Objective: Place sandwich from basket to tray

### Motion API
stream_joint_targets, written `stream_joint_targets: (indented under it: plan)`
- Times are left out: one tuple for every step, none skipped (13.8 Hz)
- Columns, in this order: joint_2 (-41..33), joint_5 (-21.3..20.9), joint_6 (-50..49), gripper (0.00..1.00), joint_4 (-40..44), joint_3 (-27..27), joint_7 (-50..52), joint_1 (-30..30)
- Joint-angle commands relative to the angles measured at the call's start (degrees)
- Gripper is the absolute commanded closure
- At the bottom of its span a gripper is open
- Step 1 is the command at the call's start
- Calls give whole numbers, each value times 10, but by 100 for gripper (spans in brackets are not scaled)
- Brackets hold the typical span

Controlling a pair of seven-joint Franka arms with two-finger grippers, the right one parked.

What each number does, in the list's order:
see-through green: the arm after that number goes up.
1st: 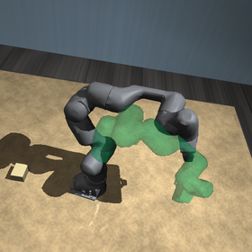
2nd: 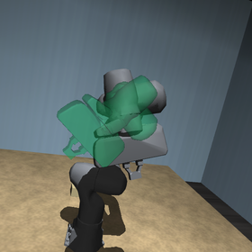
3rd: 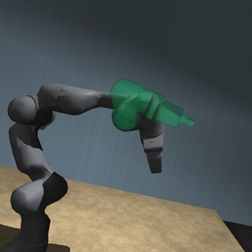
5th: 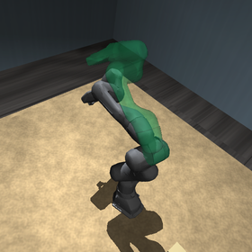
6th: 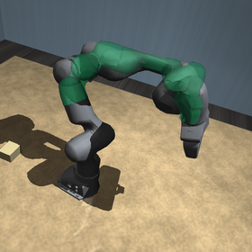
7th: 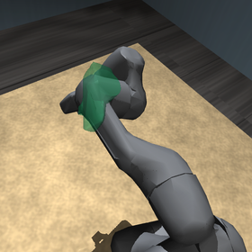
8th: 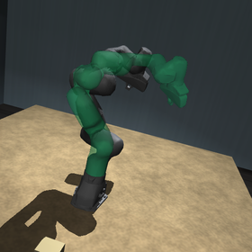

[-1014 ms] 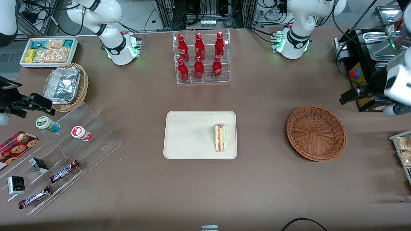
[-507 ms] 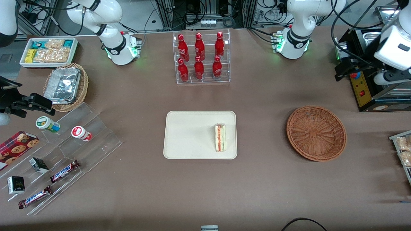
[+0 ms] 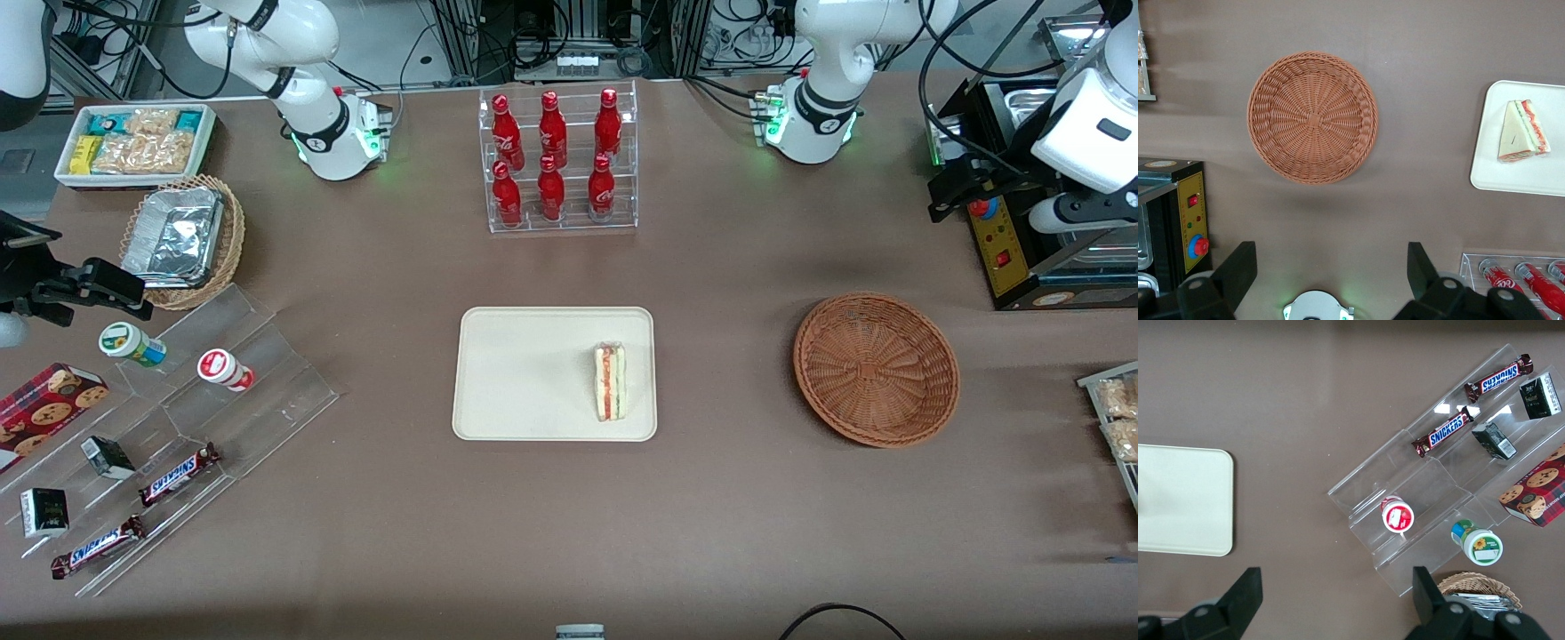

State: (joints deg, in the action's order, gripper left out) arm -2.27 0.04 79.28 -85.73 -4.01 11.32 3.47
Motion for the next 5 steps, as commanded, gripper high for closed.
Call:
stream_joint_targets:
  plan:
    - [-10,-7,8,0,-13,-8,-27,-11]
    - [-9,-7,10,0,-13,-8,-29,-11]
    - [-9,-6,13,0,-14,-8,-29,-11]
    - [-9,-6,14,0,-15,-8,-29,-11]
    - [-10,-7,15,0,-15,-7,-29,-11]
